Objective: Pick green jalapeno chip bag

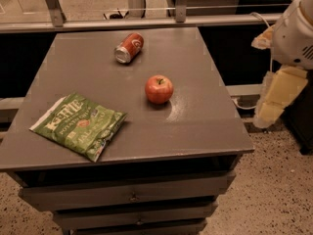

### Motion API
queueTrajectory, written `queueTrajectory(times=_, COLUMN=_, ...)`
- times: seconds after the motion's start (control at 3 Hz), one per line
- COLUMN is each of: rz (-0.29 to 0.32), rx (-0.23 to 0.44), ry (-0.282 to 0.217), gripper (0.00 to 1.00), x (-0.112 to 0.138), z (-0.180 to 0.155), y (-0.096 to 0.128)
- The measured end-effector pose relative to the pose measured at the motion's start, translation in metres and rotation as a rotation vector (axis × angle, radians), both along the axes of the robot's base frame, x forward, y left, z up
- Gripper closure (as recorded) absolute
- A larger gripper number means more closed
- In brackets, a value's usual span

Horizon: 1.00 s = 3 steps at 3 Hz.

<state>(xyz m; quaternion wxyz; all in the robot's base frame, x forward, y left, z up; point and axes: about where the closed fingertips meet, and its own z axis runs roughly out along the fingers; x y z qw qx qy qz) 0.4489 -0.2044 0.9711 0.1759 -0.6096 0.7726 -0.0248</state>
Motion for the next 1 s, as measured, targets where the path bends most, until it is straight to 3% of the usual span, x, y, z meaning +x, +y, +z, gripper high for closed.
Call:
queueTrajectory(times=0.33, rz=0.060, rx=0.074, ry=-0.008, gripper=0.00, x=0.029, z=-0.018, y=0.045)
queueTrajectory(times=0.67, rz=0.136, rx=0.157, ry=-0.010, gripper=0.00, x=0.060, z=-0.031, y=0.110)
queueTrajectory(times=1.0, rz=0.136, rx=0.157, ry=-0.010, gripper=0.00, x=0.060, z=-0.031, y=0.110)
